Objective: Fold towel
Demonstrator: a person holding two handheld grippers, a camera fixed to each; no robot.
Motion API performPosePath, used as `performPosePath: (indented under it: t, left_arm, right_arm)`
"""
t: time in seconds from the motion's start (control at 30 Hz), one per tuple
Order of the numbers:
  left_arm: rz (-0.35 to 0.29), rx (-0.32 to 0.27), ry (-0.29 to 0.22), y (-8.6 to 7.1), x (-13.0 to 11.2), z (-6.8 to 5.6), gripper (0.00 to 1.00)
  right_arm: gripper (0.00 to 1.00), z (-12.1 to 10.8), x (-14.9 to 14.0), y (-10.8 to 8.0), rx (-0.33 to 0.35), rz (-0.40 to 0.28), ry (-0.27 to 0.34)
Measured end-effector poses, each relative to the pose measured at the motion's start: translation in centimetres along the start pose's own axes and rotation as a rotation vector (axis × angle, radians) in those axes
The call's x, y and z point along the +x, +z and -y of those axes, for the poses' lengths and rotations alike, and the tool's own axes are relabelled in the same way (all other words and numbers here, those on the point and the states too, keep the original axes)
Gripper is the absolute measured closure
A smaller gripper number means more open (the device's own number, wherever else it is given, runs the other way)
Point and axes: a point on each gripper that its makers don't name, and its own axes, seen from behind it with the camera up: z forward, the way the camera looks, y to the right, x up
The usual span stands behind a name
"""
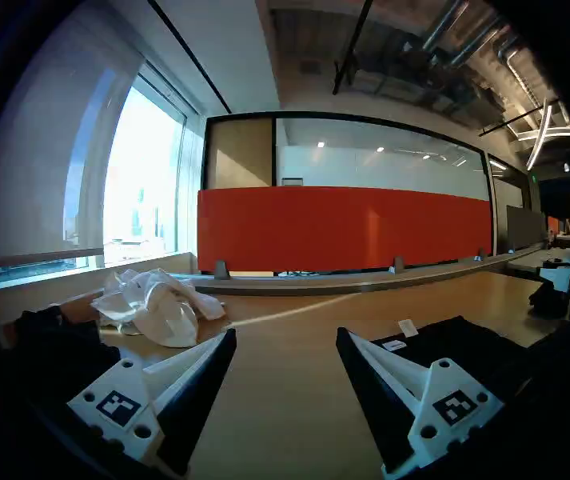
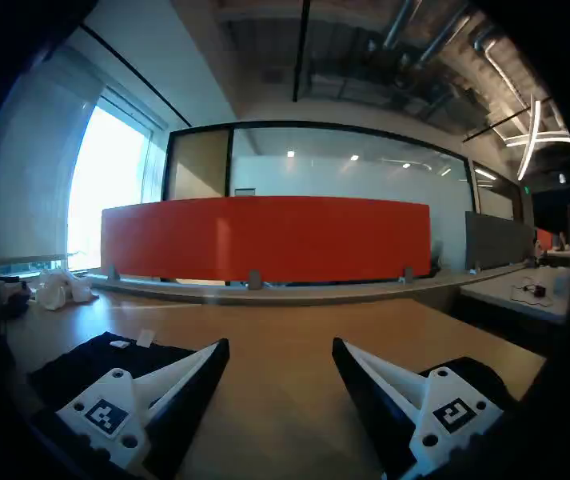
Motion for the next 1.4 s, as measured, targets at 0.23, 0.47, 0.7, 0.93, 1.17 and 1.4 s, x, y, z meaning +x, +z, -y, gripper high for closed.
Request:
performPosePath:
  t: [0.23,0.47,0.7,0.93,1.17,1.4]
  left_arm:
    - [-0.001,0.001,0.001,0.0,0.0,-0.1,0.07]
    - [0.000,0.005,-0.021,-0.2,0.5,0.3,0.07]
    - [0.000,0.010,-0.036,0.0,4.8,0.8,0.07]
    - [0.021,-0.017,-0.016,0.1,10.4,-0.3,0.07]
    - [0.053,-0.018,0.010,-0.1,15.0,-0.3,0.07]
    - [0.094,-0.046,0.030,-0.6,17.7,-0.9,0.07]
  right_arm:
    - [0.00,0.0,0.1,-0.1,-0.001,0.001,0.001]
    - [0.00,-0.6,1.2,-0.2,-0.026,0.014,0.012]
    - [0.00,-1.0,5.6,-0.6,-0.048,0.012,0.018]
    - [0.00,-0.5,11.1,-1.0,-0.045,0.021,0.002]
    - [0.00,-0.2,16.2,-1.1,-0.043,0.014,0.007]
    - [0.00,1.0,19.5,-1.0,-0.003,0.031,-0.018]
